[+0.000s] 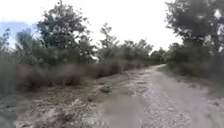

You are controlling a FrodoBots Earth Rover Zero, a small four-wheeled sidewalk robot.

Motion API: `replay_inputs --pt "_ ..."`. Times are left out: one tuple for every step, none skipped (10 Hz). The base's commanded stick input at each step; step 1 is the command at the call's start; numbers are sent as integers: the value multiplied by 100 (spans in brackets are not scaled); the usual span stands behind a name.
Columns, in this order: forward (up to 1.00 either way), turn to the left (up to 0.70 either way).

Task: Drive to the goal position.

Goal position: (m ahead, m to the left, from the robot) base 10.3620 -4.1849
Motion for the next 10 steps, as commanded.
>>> replay_inputs --pt "85 -34" --pt "85 -34" --pt "85 -34" --pt "85 -26" --pt "85 -9" --pt "85 0" --pt "85 0" --pt "85 0" --pt "85 0" --pt "85 0"
